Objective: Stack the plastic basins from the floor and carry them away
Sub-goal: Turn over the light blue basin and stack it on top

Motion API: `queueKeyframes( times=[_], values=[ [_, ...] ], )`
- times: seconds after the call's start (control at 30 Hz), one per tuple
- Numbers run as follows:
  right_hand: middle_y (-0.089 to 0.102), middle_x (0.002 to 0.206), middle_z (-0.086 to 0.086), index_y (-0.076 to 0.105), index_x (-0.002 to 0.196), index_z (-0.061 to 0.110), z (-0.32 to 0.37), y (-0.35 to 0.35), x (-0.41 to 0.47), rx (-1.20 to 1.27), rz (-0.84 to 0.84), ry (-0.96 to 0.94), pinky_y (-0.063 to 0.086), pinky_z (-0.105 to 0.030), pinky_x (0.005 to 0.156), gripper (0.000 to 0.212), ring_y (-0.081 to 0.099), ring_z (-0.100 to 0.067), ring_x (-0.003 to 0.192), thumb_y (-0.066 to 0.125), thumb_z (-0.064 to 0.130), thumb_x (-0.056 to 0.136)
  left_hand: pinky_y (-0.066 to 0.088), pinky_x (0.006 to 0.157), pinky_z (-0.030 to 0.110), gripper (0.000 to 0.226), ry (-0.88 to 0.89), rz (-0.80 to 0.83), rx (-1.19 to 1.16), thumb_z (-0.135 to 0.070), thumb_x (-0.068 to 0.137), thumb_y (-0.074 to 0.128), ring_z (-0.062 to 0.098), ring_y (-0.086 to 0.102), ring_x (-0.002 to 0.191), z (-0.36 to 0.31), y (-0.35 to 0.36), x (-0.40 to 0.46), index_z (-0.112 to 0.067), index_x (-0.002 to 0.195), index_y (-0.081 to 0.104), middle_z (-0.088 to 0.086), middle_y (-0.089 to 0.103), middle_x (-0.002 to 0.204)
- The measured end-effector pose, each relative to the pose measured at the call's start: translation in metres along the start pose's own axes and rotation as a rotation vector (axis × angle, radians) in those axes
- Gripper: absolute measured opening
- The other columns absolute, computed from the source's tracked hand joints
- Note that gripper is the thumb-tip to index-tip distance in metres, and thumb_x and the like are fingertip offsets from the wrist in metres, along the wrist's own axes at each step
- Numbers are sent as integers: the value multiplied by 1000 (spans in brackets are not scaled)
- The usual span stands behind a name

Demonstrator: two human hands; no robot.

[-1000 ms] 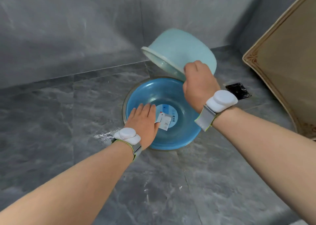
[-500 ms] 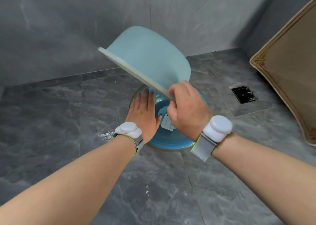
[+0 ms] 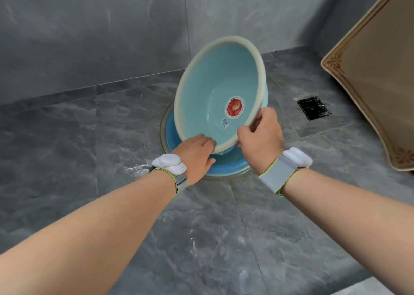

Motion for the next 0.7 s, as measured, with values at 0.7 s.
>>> queueKeyframes(
  times=[0.7],
  values=[
    [45,131,-19,42,127,3,-88,27,44,-608,140,48,42,-42,91,50,51,-41,110,54,13,79,32,105,46,68,-713,-233,89,-35,86,55,41,32,131,97,-27,-19,-10,143,28,23,22,151]
  ],
)
Point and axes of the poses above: each hand's wrist, its own x-axis towards the middle knuckle, its own y-axis out of the palm, z = x × y, the point moved 9 cm from there along x, towards the middle knuckle
